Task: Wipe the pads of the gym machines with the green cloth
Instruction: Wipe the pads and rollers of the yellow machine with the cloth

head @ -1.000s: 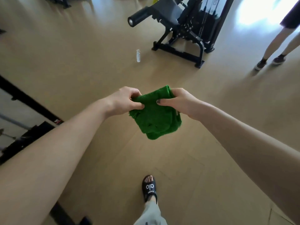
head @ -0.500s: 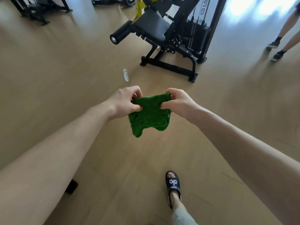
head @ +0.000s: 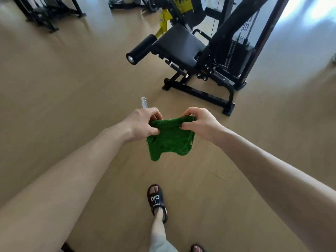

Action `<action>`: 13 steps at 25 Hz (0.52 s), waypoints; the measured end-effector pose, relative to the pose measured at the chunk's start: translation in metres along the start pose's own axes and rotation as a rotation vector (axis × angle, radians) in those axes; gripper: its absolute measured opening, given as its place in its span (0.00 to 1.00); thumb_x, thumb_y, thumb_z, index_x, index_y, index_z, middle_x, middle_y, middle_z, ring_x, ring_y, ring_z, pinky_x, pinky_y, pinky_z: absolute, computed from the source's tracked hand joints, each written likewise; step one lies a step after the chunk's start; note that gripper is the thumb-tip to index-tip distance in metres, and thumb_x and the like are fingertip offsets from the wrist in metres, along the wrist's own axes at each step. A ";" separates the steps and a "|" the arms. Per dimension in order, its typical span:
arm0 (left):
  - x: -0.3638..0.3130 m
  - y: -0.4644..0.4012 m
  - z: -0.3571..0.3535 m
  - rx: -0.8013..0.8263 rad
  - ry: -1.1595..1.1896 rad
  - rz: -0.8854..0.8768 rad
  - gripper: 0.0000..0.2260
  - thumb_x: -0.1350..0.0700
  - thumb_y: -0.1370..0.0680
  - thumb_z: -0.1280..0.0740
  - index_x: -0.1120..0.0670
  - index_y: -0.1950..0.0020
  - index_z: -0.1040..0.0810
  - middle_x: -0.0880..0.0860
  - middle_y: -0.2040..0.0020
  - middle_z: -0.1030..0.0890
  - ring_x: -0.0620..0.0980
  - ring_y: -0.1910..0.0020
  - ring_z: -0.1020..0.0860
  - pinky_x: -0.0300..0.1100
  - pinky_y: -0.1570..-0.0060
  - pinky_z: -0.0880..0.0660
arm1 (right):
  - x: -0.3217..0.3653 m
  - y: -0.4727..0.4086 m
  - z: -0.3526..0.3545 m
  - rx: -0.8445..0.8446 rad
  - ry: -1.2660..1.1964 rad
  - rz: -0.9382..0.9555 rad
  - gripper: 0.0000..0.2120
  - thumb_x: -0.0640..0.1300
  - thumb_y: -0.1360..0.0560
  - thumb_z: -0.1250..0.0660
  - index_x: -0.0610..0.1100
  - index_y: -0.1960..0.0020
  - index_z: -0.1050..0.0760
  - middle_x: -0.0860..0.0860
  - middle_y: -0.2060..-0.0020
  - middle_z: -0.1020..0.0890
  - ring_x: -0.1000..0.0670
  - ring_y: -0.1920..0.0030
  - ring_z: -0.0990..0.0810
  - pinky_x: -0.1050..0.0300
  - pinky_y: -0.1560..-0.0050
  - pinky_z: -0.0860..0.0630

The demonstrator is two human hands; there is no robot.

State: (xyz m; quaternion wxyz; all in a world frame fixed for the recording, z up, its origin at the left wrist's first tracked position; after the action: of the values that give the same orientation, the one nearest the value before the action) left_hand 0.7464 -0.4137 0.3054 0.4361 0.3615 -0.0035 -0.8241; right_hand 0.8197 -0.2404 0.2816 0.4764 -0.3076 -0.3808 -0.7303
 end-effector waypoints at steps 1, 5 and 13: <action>0.009 -0.030 0.014 0.011 -0.022 -0.007 0.10 0.59 0.26 0.27 0.48 0.48 0.21 0.47 0.52 0.19 0.47 0.53 0.20 0.39 0.56 0.25 | 0.004 -0.029 0.002 -0.012 0.015 0.009 0.07 0.41 0.28 0.28 0.48 0.51 0.18 0.53 0.57 0.19 0.55 0.57 0.22 0.60 0.61 0.26; 0.040 -0.151 0.064 0.079 -0.137 -0.036 0.07 0.58 0.26 0.27 0.47 0.52 0.22 0.46 0.56 0.22 0.48 0.53 0.25 0.38 0.59 0.32 | 0.010 -0.145 0.002 -0.034 0.077 -0.017 0.08 0.41 0.25 0.30 0.49 0.48 0.17 0.55 0.56 0.18 0.57 0.57 0.22 0.66 0.62 0.29; 0.044 -0.374 0.134 0.066 -0.262 -0.111 0.04 0.58 0.23 0.31 0.50 0.51 0.24 0.49 0.54 0.22 0.51 0.55 0.23 0.45 0.57 0.24 | -0.001 -0.345 0.044 -0.137 -0.025 -0.096 0.06 0.43 0.22 0.33 0.49 0.49 0.17 0.54 0.56 0.17 0.56 0.55 0.21 0.63 0.59 0.28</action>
State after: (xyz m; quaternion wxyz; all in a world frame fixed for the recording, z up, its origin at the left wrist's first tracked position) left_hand 0.3824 -0.2552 0.2580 0.3735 0.2648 -0.0676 -0.8864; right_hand 0.5027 -0.1138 0.2131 0.4138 -0.3298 -0.3503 -0.7728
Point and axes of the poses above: each hand's wrist, its own y-axis away from the middle knuckle, its own z-axis out of the back of the hand, x = y × z, the point moved 8 cm from there along -y, towards the middle knuckle
